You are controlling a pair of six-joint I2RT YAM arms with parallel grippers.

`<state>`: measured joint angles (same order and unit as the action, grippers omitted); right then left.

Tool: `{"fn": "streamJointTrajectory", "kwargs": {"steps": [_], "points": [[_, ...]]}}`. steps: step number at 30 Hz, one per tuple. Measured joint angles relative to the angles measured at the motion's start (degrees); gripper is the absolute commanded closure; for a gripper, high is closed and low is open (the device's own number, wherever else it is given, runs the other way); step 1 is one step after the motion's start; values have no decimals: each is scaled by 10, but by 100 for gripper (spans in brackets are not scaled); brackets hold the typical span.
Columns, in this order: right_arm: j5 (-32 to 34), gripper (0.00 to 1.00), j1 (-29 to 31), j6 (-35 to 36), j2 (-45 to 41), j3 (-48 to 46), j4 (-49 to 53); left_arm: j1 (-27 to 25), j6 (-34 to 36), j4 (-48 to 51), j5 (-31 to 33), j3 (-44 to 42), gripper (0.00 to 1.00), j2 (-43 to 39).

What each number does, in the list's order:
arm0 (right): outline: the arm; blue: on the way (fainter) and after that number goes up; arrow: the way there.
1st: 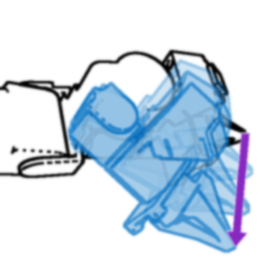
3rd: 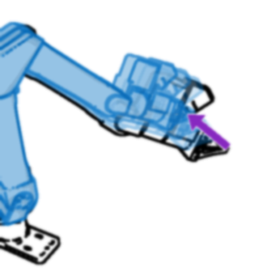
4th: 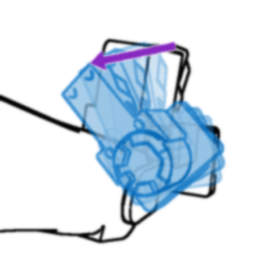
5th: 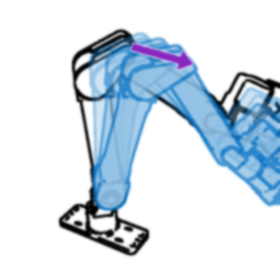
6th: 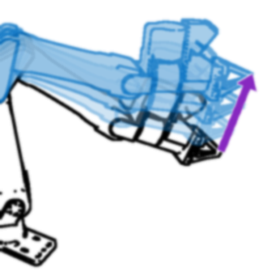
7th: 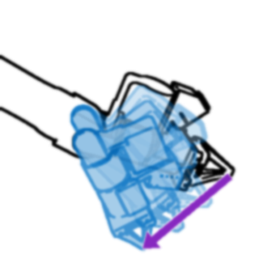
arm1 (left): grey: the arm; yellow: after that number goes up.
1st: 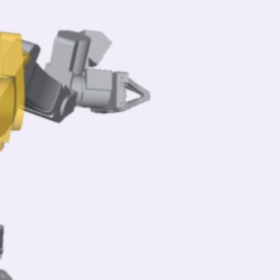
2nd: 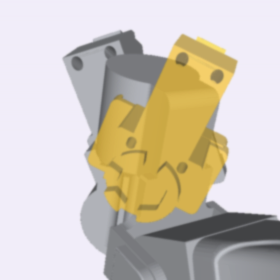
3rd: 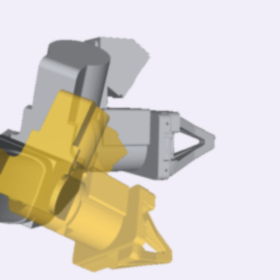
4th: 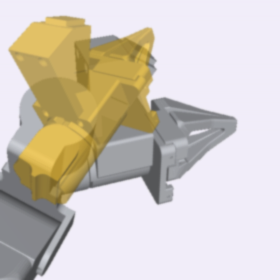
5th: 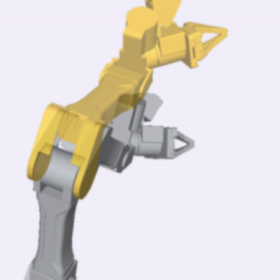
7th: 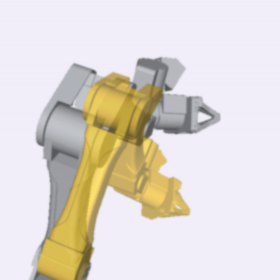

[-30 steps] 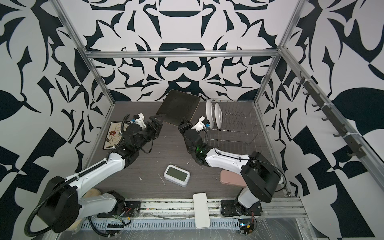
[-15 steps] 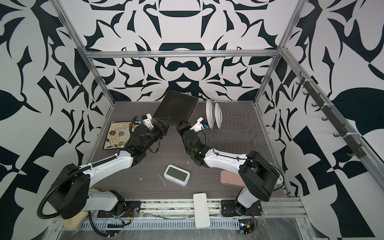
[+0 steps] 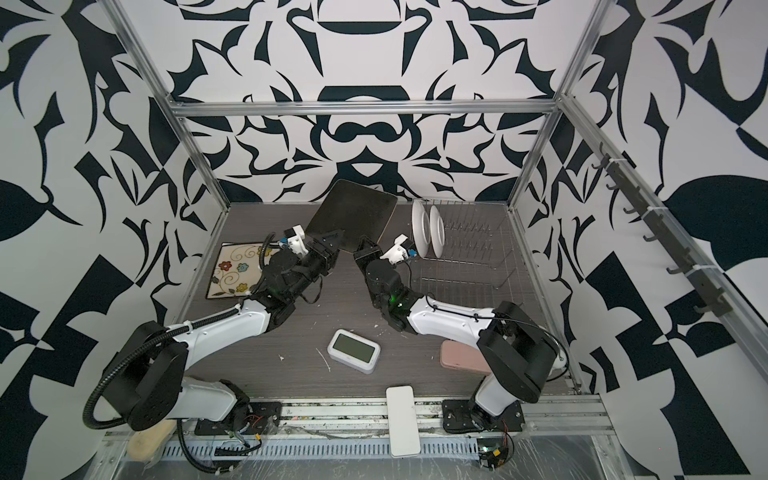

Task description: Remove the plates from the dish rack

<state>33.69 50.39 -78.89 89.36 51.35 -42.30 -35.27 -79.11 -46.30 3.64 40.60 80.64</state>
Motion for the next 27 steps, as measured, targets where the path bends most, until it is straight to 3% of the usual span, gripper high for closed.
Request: {"fn": "streamJointTrajectory", "kwargs": {"steps": [11,15,24,27], "points": [[-6,100,0,-3,0,0,0,0,-10,-17,-5,2,64,16],[-6,100,0,-11,0,0,-7,0,-10,-19,-4,2,77,16],[-8,100,0,-12,0,0,-15,0,-38,-24,0,2,82,16],[-10,100,0,-11,0,0,-15,0,-45,-24,1,2,90,16]]}}
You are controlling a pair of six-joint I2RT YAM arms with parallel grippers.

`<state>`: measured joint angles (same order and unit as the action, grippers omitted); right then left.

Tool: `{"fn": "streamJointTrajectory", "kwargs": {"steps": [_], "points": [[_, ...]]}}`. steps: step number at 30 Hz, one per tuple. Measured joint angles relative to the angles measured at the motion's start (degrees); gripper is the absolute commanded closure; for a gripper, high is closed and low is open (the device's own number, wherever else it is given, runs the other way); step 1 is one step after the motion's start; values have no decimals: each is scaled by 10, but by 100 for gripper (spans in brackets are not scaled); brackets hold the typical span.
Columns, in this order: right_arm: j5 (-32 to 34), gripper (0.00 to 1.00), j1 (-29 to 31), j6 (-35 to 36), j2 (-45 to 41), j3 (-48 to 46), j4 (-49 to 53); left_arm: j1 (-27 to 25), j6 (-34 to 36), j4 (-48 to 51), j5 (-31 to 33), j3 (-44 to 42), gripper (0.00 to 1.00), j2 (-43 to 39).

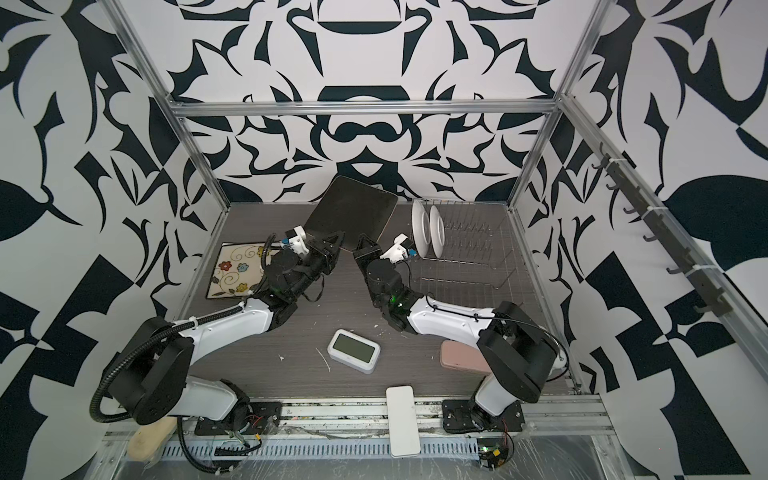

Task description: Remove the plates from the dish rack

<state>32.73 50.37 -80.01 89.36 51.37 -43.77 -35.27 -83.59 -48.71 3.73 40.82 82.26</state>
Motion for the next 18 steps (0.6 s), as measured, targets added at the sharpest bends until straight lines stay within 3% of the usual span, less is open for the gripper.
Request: {"fn": "streamJointTrajectory", "kwargs": {"steps": [2,10,18], "points": [[-2,92,0,0,0,0,0,0,-5,-1,2,0,99,0],[-16,56,-2,-14,-10,-1,11,0,-2,-3,6,-5,100,0],[-35,44,-7,-28,-45,-12,26,-7,6,2,4,-8,100,-16]]}}
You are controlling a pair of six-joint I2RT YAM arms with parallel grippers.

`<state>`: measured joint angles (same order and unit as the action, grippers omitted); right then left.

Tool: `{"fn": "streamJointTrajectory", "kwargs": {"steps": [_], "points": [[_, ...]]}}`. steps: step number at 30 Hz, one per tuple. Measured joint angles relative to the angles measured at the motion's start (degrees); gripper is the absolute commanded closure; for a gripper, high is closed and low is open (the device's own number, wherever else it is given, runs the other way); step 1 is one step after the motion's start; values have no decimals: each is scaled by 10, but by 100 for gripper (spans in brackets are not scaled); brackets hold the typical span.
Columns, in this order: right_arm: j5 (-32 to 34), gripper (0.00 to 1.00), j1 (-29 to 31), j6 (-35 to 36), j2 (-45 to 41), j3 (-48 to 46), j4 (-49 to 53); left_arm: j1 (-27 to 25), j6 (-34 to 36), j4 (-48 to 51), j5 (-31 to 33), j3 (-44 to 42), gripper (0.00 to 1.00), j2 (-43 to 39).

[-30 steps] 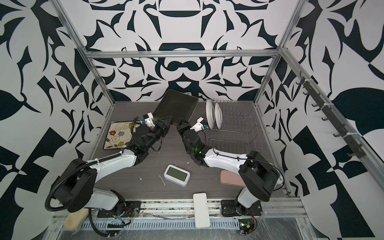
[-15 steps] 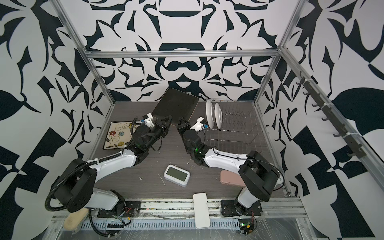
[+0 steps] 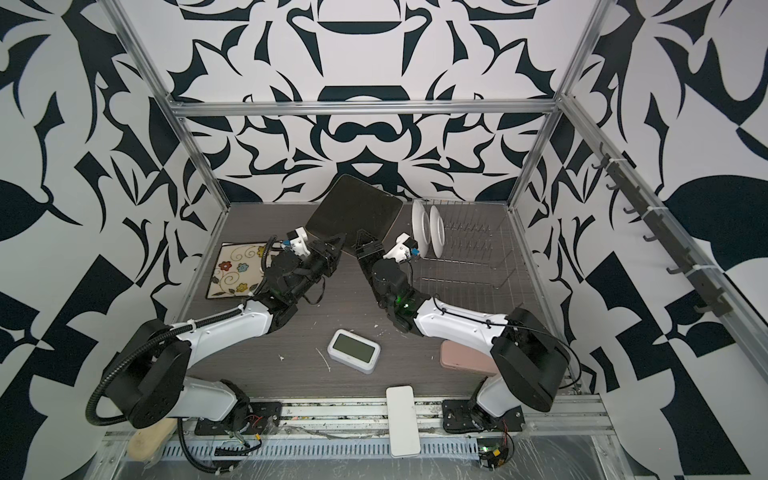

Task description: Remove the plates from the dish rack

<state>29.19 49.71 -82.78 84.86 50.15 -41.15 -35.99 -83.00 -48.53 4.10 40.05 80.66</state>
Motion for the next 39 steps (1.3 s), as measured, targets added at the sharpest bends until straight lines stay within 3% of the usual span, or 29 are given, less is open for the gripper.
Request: {"fn": "streamJointTrajectory", "kwargs": {"steps": [24,29,39], "points": [[-52,39,-20,-24,-32,-18,36,19,36,112,98,-84,100,-139],[-64,39,-25,-32,-32,-20,35,64,36,159,101,-103,100,-178],[-105,38,-35,-39,-32,-24,37,207,20,229,92,-151,100,-275]]}}
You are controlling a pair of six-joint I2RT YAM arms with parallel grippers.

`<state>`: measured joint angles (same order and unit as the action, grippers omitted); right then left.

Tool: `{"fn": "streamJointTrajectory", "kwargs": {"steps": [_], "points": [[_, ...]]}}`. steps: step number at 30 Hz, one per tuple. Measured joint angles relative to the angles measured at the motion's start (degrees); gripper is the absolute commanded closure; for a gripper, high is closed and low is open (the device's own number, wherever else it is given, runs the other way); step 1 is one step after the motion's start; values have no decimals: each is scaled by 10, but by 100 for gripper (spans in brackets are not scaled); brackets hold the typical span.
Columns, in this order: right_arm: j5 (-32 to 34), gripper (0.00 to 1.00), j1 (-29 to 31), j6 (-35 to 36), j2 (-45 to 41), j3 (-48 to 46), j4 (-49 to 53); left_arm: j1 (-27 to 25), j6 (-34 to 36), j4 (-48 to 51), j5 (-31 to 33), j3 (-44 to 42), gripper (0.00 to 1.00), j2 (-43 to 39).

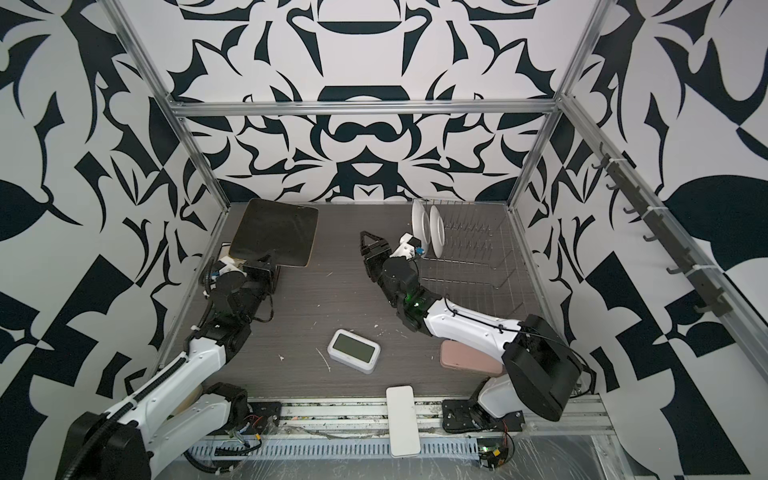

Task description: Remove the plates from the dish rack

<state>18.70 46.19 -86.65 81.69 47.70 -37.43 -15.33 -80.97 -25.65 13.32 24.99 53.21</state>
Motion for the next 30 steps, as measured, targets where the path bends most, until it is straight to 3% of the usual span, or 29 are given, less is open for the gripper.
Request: {"fn": "streamJointTrajectory", "kwargs": {"steps": [10,20,30], "points": [[-91,38,-7,2,47,38,26,107,-7,66,-60,-21,100,-37],[-209,38,-7,22,130,101,66,181,-14,80,-111,-39,100,-37],[-262,38,1,37,185,127,80,262,-15,80,-173,-47,100,-19]]}}
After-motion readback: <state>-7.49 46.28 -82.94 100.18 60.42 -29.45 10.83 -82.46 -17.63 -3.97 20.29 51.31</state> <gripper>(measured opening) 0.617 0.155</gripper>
